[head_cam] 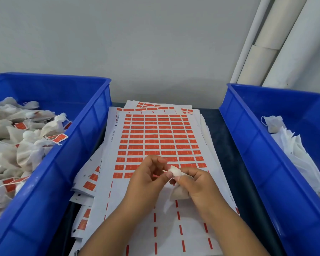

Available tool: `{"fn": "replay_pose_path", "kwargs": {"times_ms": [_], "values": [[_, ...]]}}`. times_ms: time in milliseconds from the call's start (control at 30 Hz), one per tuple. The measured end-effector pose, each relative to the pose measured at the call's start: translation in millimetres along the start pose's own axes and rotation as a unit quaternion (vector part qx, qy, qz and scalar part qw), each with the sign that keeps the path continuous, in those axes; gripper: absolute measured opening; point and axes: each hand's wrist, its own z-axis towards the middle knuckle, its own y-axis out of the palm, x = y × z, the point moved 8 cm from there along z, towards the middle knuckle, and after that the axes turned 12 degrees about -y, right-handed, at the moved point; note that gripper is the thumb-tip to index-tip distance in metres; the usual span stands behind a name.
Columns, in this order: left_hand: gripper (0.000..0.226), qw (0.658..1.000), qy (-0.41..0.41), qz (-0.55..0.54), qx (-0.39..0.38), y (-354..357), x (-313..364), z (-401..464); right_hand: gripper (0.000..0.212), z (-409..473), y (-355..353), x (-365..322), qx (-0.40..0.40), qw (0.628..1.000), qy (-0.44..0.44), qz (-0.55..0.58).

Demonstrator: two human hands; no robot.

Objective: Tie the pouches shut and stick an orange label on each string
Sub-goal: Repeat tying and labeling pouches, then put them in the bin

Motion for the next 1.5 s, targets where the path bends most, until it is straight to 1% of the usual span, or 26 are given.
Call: {"fn": "replay_pose_path", "kwargs": {"times_ms": [100,233,267,367,400,467,567,633,667,733,800,933,1000,1067,1200,1267,1333,1433,1500], "values": [[0.015,0.999,0.026,0.024,-0.01,3.9,4.3,-3.4,0.011,-1.3,4.3,3.7,-0.025,0.996,0.037,0.077],[0.025,0.992,0.071,0.102,0.02,2.6,10.1,-7.5,0.033,-1.7,8.2,0.0,-0.033,0.99,0.032,0.135],[0.028,0.989,0.086,0.116,0.029,2.2,11.5,-8.7,0.033,-1.1,8.4,0.8,-0.028,0.988,0.035,0.15],[0.036,0.976,0.134,0.167,0.035,4.4,17.3,-13.1,0.022,0.7,4.1,7.6,0.002,0.979,0.059,0.194],[0.036,0.968,0.155,0.193,0.041,6.2,20.1,-15.1,0.021,0.7,3.5,8.9,0.007,0.975,0.065,0.21],[0.025,0.956,0.175,0.227,0.067,5.6,24.3,-16.2,0.022,0.3,4.2,9.1,0.009,0.97,0.068,0.233],[0.027,0.956,0.168,0.22,0.102,-1.4,24.7,-14.6,0.024,-0.3,6.1,9.7,0.006,0.972,0.069,0.225],[0.013,0.957,0.156,0.224,0.097,-1.6,22.3,-12.8,0.022,-0.2,6.8,10.9,0.005,0.974,0.073,0.217],[0.015,0.956,0.153,0.233,0.09,0.4,20.8,-12.9,0.021,-0.6,6.8,10.6,0.004,0.974,0.073,0.213],[0.028,0.955,0.14,0.25,0.07,5.6,13.6,-11.9,0.019,-1.1,5.8,8.9,0.003,0.976,0.069,0.209],[0.029,0.954,0.122,0.266,0.063,7.6,9.1,-10.0,0.015,-0.7,2.8,10.0,0.012,0.975,0.071,0.212],[0.027,0.956,0.115,0.254,0.093,-0.9,12.3,-7.5,0.013,1.1,-3.5,9.8,0.031,0.977,0.068,0.2],[0.025,0.958,0.108,0.243,0.107,-5.5,14.1,-5.7,0.017,1.6,-2.3,6.8,0.027,0.98,0.057,0.19],[0.026,0.957,0.095,0.241,0.129,-11.3,13.8,-4.3,0.022,1.6,-0.6,5.8,0.018,0.989,0.046,0.141],[0.022,0.946,0.09,0.253,0.181,-24.4,15.3,-2.6,0.005,-2.0,4.0,9.8,-0.018,0.998,0.058,0.019],[0.021,0.946,0.083,0.22,0.221,-37.1,16.3,-2.0,0.019,-2.9,3.2,10.4,-0.033,0.997,0.062,-0.018],[0.021,0.945,0.073,0.196,0.25,-46.9,16.4,-1.5,0.029,-3.6,4.5,7.7,-0.062,0.996,0.063,-0.031],[0.019,0.948,0.067,0.178,0.255,-47.5,17.0,-2.1,0.038,-8.4,17.3,-1.2,-0.178,0.981,0.035,-0.072],[0.019,0.953,0.073,0.186,0.228,-40.5,19.8,-2.4,0.042,-14.6,26.9,-6.9,-0.26,0.962,0.02,-0.076]]}}
